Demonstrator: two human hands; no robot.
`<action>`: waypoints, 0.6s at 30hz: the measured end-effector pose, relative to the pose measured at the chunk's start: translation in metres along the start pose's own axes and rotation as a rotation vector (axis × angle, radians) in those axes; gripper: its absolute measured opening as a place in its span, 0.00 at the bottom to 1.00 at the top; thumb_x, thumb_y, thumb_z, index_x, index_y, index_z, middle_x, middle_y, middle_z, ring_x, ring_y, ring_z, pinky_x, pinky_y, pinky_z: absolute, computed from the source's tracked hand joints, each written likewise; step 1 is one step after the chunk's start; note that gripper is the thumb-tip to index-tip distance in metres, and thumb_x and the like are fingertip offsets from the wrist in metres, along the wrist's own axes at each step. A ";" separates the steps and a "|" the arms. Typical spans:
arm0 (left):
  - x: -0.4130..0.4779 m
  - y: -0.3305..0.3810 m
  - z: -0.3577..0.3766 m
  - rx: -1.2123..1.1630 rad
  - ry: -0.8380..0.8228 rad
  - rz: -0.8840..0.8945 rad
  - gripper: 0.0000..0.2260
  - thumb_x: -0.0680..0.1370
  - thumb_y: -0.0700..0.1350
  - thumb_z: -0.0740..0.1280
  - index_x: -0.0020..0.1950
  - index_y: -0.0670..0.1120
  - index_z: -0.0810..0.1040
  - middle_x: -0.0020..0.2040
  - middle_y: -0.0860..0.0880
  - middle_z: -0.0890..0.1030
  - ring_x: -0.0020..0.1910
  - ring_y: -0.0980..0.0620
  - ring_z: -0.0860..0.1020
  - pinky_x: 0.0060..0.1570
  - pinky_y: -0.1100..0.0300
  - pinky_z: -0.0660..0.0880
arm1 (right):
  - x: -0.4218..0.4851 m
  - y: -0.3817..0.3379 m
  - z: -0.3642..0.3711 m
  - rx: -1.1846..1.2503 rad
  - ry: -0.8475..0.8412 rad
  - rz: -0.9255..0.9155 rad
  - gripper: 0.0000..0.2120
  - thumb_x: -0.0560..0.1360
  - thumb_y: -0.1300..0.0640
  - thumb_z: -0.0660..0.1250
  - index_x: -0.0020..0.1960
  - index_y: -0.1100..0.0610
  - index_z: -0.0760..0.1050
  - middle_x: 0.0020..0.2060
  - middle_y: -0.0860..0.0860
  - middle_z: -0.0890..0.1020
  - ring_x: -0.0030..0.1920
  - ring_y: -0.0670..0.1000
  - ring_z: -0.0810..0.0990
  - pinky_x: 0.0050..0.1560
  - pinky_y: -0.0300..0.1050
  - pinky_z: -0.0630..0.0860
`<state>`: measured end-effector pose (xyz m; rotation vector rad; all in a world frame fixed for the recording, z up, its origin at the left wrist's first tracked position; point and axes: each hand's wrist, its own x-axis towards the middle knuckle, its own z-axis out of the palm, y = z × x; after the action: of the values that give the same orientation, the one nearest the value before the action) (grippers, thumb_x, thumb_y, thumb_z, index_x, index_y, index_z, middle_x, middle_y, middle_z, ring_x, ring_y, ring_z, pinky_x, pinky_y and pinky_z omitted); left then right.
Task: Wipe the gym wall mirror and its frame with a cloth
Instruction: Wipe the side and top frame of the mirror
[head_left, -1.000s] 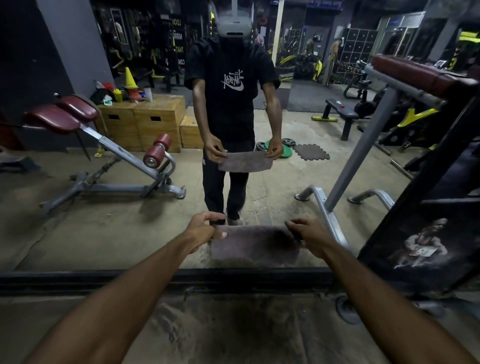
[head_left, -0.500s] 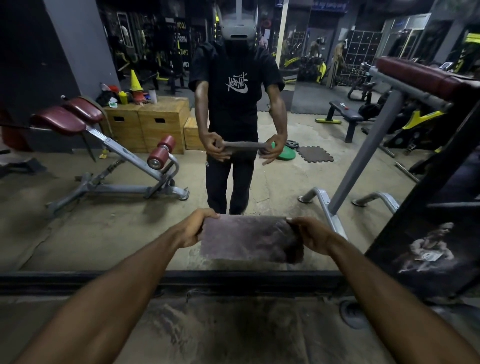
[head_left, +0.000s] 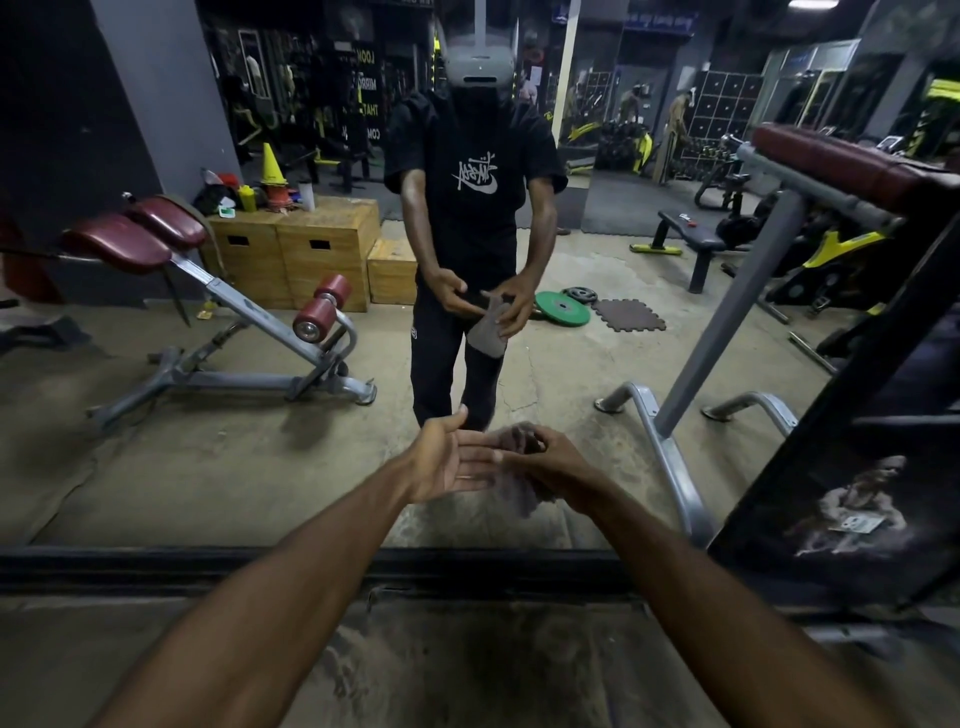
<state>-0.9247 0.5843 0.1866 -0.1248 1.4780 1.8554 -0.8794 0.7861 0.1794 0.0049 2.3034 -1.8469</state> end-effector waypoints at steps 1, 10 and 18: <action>-0.002 0.002 0.003 0.035 0.012 0.015 0.30 0.86 0.61 0.51 0.64 0.39 0.81 0.57 0.39 0.85 0.60 0.39 0.82 0.61 0.46 0.78 | 0.002 0.002 -0.001 0.006 0.025 -0.004 0.15 0.76 0.60 0.75 0.62 0.55 0.80 0.51 0.53 0.86 0.53 0.50 0.85 0.48 0.42 0.82; -0.013 0.007 0.004 0.446 0.110 0.108 0.19 0.78 0.50 0.74 0.66 0.44 0.78 0.55 0.50 0.82 0.56 0.52 0.82 0.53 0.53 0.79 | 0.002 -0.001 -0.030 0.284 0.138 0.142 0.10 0.81 0.60 0.68 0.59 0.64 0.79 0.47 0.62 0.84 0.42 0.57 0.84 0.41 0.52 0.82; -0.002 0.008 0.020 0.287 0.166 0.142 0.05 0.84 0.40 0.64 0.54 0.46 0.80 0.32 0.54 0.82 0.29 0.60 0.80 0.42 0.56 0.81 | -0.002 -0.001 -0.039 0.436 -0.042 0.206 0.21 0.84 0.48 0.62 0.66 0.65 0.75 0.57 0.65 0.82 0.55 0.63 0.81 0.56 0.59 0.78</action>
<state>-0.9211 0.6007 0.2005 -0.0363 1.8959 1.7537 -0.8834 0.8234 0.1887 0.2505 1.7536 -2.1654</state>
